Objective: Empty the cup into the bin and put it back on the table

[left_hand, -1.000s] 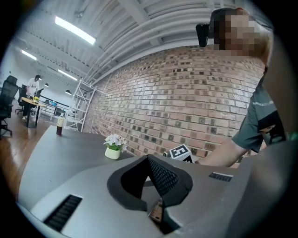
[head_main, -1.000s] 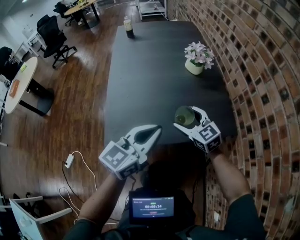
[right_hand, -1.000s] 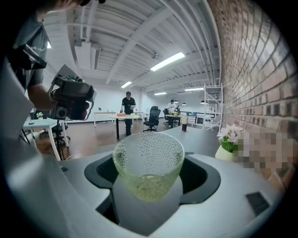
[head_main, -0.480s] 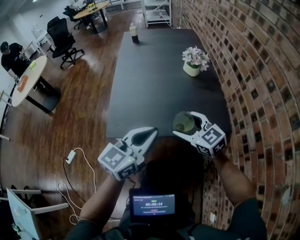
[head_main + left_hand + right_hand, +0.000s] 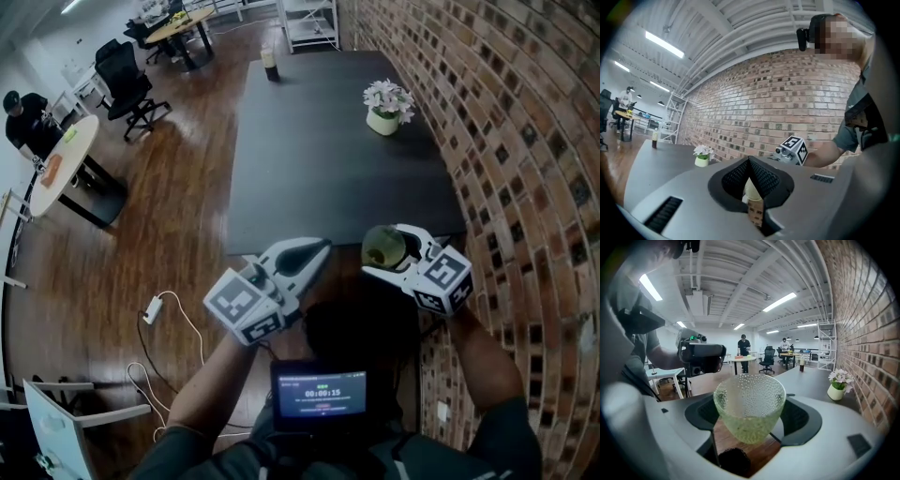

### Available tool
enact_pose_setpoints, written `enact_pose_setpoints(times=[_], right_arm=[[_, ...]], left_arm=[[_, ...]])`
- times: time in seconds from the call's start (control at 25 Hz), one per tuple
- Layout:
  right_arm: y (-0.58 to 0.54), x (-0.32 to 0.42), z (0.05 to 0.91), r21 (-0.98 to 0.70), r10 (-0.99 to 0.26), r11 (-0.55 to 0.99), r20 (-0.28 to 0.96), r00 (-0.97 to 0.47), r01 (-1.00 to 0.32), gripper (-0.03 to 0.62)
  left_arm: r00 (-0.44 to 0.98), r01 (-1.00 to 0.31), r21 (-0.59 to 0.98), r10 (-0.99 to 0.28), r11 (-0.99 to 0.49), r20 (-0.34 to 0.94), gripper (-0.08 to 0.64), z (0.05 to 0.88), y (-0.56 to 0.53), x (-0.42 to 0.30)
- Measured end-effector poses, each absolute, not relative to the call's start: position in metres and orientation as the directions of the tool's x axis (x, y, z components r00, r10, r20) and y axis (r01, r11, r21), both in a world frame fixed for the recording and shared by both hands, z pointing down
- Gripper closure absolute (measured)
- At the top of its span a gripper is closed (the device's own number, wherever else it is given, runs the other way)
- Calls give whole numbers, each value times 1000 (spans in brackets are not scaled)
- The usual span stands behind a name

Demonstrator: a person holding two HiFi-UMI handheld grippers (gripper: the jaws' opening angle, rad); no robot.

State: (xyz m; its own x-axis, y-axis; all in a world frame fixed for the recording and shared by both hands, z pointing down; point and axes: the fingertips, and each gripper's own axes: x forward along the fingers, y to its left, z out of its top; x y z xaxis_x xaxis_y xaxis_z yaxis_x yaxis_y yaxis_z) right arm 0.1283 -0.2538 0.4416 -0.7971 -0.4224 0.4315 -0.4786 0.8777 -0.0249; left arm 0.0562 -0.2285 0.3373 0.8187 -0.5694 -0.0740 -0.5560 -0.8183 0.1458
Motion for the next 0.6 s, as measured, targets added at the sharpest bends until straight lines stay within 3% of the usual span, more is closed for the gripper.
enact_pose_setpoints(times=[0.32, 0.6], right_arm=[[-179, 107, 420, -17, -512, 823, 409, -755, -567, 202], [-117, 98, 425, -38, -530, 800, 423, -735, -599, 202]], left_arm=[[935, -334, 50, -337, -941, -111, 566, 294, -157, 65], [932, -343, 85, -350, -935, -88, 566, 309, -111, 42]])
